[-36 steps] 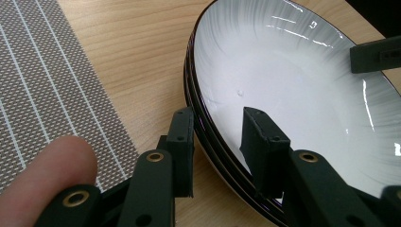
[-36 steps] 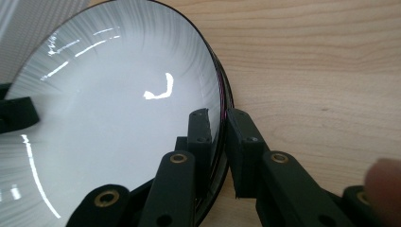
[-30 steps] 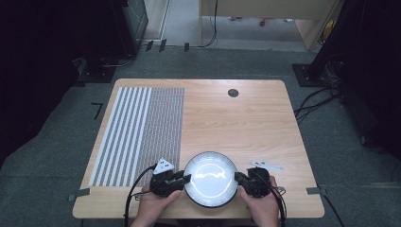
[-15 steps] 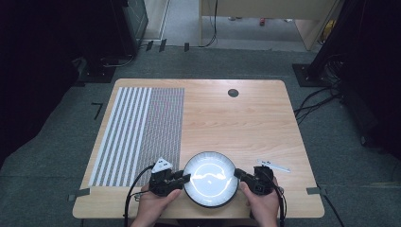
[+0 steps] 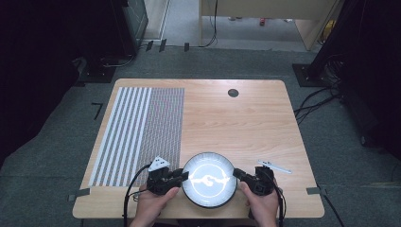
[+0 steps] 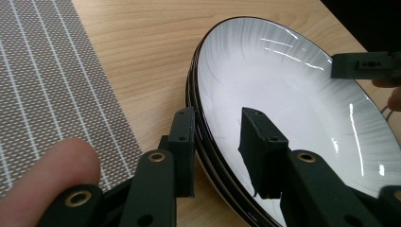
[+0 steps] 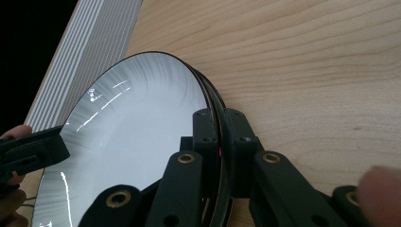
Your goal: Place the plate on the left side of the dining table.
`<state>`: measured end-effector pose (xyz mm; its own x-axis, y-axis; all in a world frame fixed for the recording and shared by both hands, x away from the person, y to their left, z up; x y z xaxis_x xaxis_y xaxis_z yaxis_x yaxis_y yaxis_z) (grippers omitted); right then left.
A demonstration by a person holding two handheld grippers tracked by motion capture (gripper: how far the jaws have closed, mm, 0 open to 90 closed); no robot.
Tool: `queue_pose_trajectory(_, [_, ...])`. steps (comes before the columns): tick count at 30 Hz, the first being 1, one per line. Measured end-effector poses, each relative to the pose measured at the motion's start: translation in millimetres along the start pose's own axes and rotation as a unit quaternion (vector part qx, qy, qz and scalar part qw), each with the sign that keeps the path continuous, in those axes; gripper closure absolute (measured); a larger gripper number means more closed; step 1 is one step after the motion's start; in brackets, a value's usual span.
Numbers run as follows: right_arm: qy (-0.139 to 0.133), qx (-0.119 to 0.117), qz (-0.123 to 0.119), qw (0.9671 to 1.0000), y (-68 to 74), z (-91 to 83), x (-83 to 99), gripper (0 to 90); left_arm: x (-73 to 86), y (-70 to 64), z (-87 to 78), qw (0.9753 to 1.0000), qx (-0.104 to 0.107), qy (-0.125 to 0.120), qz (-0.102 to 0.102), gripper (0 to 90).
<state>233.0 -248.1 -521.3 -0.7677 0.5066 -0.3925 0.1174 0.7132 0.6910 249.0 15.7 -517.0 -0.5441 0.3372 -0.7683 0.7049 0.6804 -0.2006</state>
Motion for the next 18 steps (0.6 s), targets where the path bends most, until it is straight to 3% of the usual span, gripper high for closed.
queue_pose_trajectory(11, [0.042,0.002,-0.004,0.9991,2.0,1.2,-1.9,83.6,5.6,0.3,7.1,0.9998,-0.007,0.021,0.001,65.3])
queue_pose_trajectory(18, [0.036,0.024,-0.035,0.9984,6.5,1.9,-0.1,84.8,7.2,-0.9,9.8,0.9996,-0.011,0.024,-0.002,64.1])
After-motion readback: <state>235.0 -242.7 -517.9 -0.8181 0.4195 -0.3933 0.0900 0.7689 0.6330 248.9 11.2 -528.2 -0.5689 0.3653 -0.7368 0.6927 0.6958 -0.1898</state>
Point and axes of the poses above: each handheld gripper's, and its own axes: z roughly forward along the jaws, x roughly out of its underside, y roughly to its left, the point moved 5 cm from there along z, roughly forward along the jaws, and after that the axes turned 15 degrees about z, right-handed, at the moved point
